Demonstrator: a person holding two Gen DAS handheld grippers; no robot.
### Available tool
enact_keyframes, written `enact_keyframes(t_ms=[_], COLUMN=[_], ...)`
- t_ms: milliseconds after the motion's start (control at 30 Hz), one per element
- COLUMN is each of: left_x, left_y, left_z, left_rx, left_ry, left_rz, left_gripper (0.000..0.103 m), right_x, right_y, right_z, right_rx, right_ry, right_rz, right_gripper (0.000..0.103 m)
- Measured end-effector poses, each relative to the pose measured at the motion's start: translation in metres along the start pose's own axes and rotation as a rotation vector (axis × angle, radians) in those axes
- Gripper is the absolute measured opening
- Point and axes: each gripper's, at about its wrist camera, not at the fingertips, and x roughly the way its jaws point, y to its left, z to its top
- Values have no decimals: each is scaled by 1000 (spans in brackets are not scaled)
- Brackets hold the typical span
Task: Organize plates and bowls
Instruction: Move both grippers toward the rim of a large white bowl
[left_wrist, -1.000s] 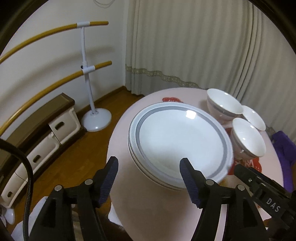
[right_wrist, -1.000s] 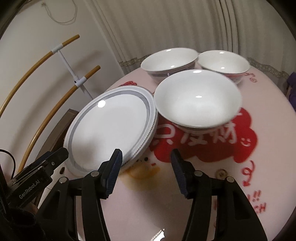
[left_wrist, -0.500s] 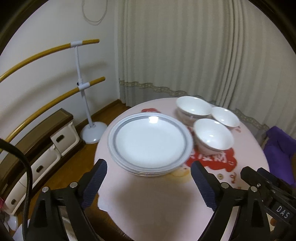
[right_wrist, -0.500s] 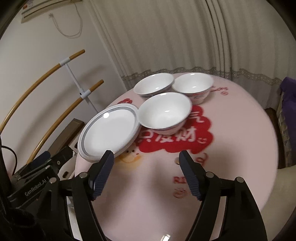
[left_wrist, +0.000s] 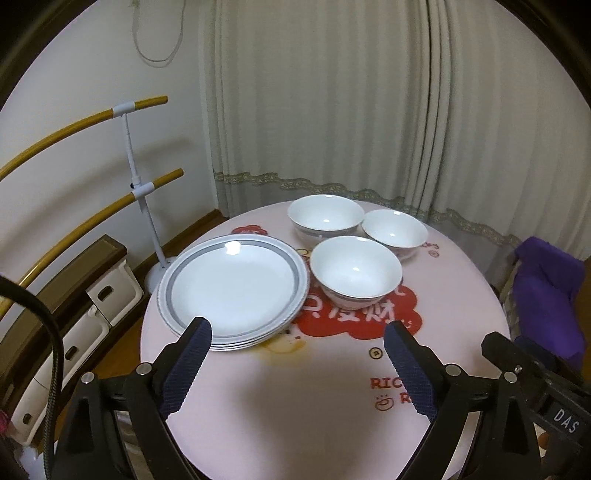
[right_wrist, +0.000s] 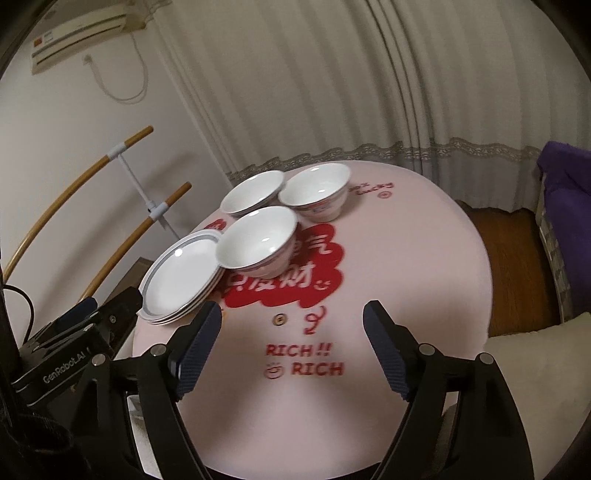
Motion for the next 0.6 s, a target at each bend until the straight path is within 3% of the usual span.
enact_keyframes(t_ms=[367, 600], left_x=[47, 93], left_y=[-25, -31], left_z=[21, 49], left_rx=[11, 28], left_ry=[34, 64], left_rz=[-8, -36], left_gripper=[92, 92], right_x=[15, 43], right_y=[-40, -43], right_z=[19, 38], right_rx=[48, 39], right_ry=[9, 31], right_rz=[-1, 11], right_gripper=[81, 81])
